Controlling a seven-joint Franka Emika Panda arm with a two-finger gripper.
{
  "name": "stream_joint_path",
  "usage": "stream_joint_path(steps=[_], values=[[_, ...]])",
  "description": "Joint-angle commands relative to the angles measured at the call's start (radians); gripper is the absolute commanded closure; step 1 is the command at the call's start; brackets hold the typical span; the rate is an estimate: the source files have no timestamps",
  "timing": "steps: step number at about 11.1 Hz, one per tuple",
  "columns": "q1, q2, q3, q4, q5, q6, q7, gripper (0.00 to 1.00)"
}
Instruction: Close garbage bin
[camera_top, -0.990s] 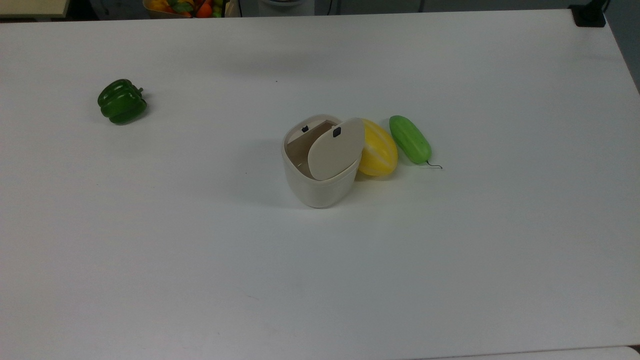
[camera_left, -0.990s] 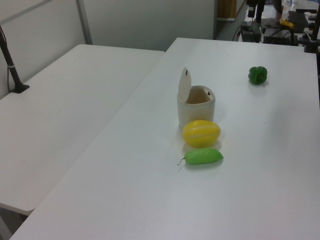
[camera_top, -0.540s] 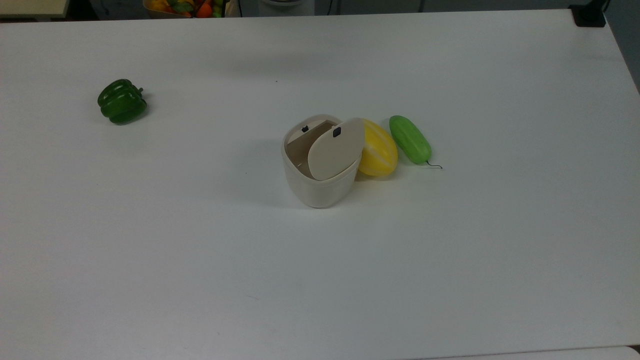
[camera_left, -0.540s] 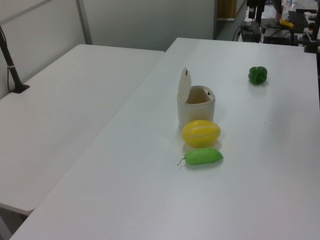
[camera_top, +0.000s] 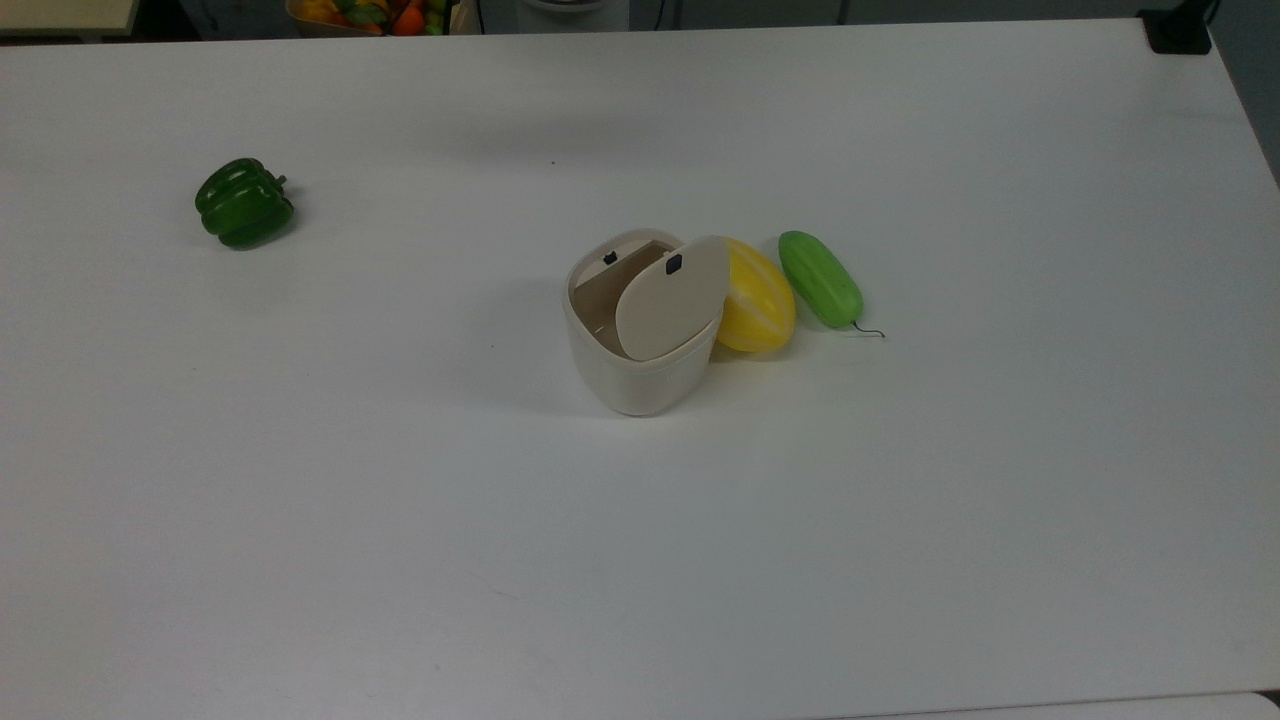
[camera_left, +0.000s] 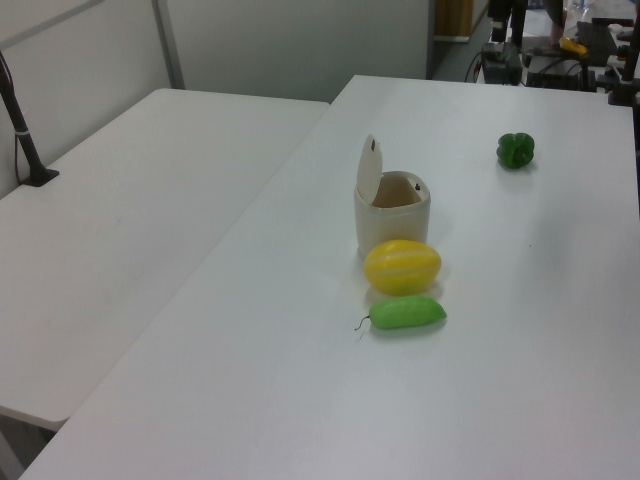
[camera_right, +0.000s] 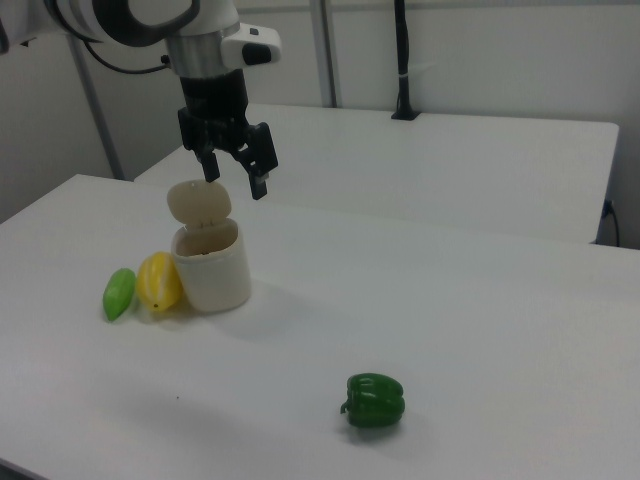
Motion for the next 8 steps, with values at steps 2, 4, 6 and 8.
stream_joint_path(steps=[2, 4, 6, 8], values=[[0.016, -0.008, 0.002, -0.008, 0.035, 0.024, 0.011, 0.44], [0.010, 0.007, -0.001, -0.008, 0.082, 0.088, -0.056, 0.93], [0.011, 0.031, -0.001, -0.008, 0.113, 0.112, -0.123, 1.00], [0.015, 0.053, 0.001, -0.008, 0.126, 0.135, -0.201, 1.00]])
